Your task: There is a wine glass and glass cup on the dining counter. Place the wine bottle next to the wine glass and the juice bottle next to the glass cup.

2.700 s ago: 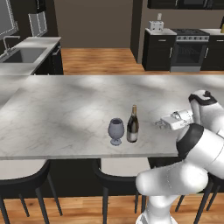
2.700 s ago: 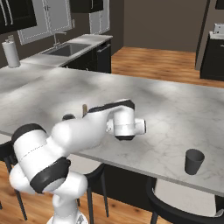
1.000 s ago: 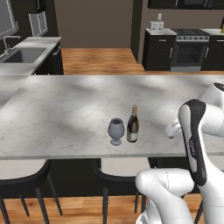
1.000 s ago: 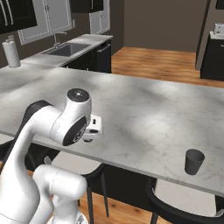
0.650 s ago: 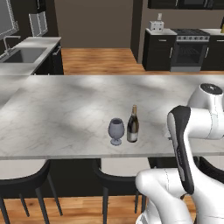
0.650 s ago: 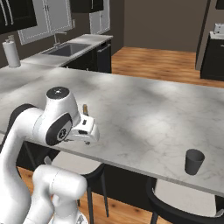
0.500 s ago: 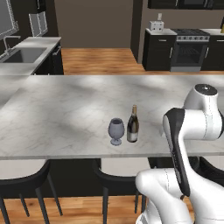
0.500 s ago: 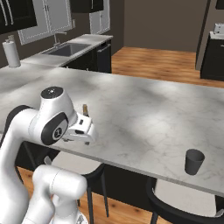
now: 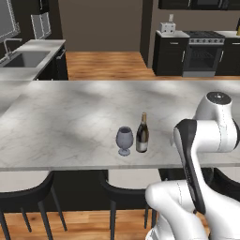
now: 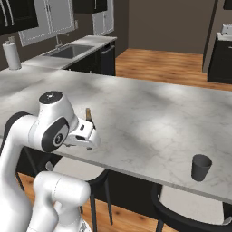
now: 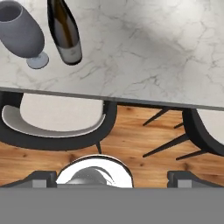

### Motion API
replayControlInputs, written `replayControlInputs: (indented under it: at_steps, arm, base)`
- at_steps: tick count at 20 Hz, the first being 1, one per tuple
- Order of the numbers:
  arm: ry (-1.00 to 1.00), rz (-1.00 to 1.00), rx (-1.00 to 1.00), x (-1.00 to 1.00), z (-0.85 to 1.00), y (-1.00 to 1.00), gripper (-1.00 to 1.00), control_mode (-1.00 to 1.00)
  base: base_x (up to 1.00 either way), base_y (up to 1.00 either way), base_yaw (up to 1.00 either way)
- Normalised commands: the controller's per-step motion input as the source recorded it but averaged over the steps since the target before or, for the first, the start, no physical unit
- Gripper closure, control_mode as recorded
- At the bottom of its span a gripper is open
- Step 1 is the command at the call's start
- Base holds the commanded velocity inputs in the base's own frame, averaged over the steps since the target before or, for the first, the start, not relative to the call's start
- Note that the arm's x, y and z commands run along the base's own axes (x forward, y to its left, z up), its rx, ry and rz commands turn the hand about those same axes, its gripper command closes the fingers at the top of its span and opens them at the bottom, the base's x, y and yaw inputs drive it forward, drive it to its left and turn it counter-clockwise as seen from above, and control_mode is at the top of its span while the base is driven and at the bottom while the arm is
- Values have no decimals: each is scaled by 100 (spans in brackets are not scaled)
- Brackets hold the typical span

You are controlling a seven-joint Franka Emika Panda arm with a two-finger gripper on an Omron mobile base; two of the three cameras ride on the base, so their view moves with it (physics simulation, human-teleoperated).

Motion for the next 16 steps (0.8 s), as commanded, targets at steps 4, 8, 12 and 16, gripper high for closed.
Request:
replayControlInputs:
  at_steps: [4,8,12,16]
  arm:
    - [0,0,0,0,0,0,-100,-100]
    - [0,0,0,0,0,0,-100,100]
    - [0,0,0,0,0,0,-100,100]
    - [0,0,0,0,0,0,-100,100]
  base:
    - [0,0,0]
    - [-2,0,0]
    - [-43,0,-2]
    - [-64,0,-3]
